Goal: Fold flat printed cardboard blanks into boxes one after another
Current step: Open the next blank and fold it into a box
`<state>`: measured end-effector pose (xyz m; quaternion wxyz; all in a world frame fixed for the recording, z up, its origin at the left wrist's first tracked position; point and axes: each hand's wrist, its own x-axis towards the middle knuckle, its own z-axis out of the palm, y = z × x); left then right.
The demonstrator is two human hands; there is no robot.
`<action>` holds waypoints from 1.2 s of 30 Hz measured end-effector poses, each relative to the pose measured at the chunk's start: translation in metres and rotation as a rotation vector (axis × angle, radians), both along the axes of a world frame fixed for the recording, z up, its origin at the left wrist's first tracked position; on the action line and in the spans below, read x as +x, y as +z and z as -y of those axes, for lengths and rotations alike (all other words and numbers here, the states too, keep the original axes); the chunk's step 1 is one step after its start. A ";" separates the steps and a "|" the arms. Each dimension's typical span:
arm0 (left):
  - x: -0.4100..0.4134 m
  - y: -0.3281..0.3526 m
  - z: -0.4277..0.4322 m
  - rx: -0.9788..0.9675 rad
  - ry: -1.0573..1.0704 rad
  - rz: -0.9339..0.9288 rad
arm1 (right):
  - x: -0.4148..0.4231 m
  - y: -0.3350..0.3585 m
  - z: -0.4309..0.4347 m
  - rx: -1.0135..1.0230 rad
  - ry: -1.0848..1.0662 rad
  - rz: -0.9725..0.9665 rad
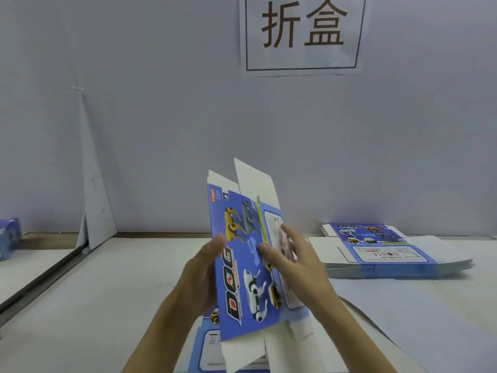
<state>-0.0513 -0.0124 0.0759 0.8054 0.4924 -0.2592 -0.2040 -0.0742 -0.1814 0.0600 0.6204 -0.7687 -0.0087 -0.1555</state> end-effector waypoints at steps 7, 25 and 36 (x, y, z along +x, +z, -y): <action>0.004 -0.001 0.004 0.060 0.060 0.102 | -0.002 0.007 0.013 0.239 0.066 0.014; 0.015 0.000 -0.001 0.275 0.645 0.237 | -0.020 0.036 0.042 0.203 0.064 0.133; 0.012 0.000 0.001 0.257 0.733 0.310 | -0.015 0.029 0.036 0.191 0.000 0.208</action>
